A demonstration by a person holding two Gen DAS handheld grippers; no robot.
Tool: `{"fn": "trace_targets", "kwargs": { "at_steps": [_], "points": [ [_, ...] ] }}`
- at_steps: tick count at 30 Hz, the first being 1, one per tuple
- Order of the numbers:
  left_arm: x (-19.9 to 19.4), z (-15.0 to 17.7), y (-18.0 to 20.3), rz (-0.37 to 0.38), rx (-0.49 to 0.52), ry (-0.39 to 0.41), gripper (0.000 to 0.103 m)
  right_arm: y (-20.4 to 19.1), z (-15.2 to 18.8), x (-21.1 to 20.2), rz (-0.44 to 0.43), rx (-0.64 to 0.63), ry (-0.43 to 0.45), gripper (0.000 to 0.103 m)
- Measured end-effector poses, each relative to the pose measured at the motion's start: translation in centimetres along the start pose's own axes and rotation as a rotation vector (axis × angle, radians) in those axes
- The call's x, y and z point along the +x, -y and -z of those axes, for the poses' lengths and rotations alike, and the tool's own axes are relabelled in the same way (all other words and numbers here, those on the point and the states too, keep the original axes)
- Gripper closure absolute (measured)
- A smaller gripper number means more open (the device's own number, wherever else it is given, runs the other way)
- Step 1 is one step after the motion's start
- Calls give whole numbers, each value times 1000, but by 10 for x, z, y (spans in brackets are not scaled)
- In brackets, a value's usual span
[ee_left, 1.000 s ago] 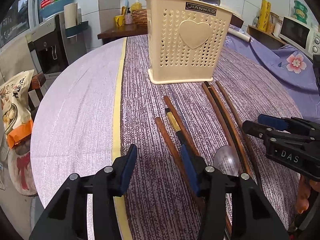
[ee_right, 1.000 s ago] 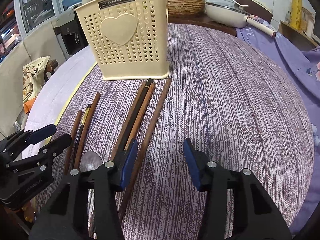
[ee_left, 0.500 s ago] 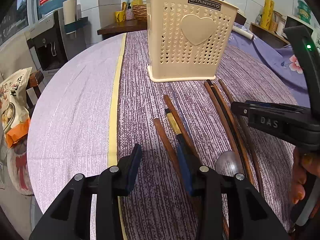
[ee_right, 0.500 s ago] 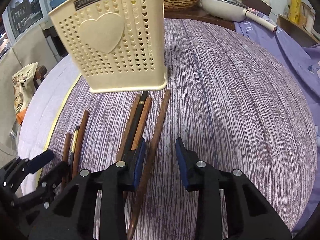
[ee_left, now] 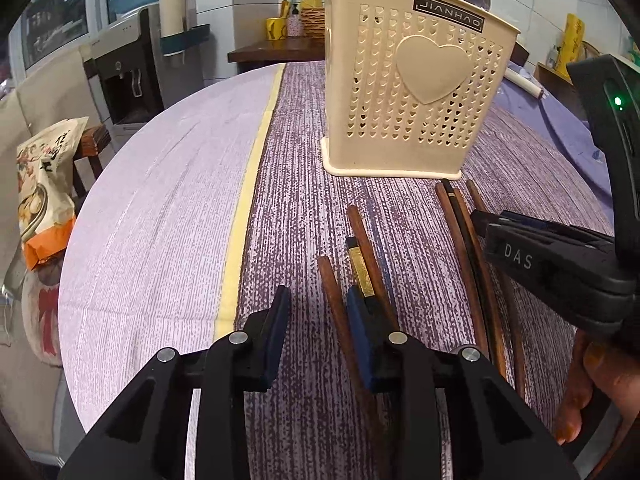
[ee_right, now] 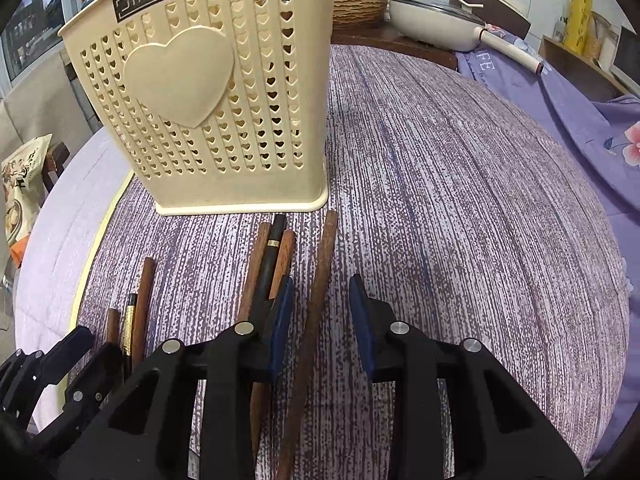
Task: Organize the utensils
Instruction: 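Lower the right tool onto a wooden chopstick and close on it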
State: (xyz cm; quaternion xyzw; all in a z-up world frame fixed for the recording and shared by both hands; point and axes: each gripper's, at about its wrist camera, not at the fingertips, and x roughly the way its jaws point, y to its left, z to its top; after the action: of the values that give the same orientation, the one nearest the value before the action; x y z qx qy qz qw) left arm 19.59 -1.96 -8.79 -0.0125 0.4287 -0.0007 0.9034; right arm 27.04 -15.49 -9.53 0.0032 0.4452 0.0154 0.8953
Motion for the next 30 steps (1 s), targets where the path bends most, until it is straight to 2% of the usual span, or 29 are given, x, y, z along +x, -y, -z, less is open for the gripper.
{"fn": "trace_targets", "kwargs": {
  "at_steps": [5, 10, 16, 21, 30],
  "points": [
    [1, 1, 8, -51, -4, -4, 74, -2, 3, -3, 3, 4, 8, 73],
    [1, 1, 10, -64, -18, -16, 74, 2, 4, -4, 4, 9, 11, 81],
    [-1, 6, 18, -80, -15, -8, 83, 6, 3, -2, 5, 11, 19, 86],
    [-2, 7, 24, -78, 2, -3, 93, 11, 2, -1, -4, 25, 20, 93],
    [-1, 6, 21, -50, -6, -3, 94, 15, -2, 2, -15, 41, 25, 93]
  ]
}}
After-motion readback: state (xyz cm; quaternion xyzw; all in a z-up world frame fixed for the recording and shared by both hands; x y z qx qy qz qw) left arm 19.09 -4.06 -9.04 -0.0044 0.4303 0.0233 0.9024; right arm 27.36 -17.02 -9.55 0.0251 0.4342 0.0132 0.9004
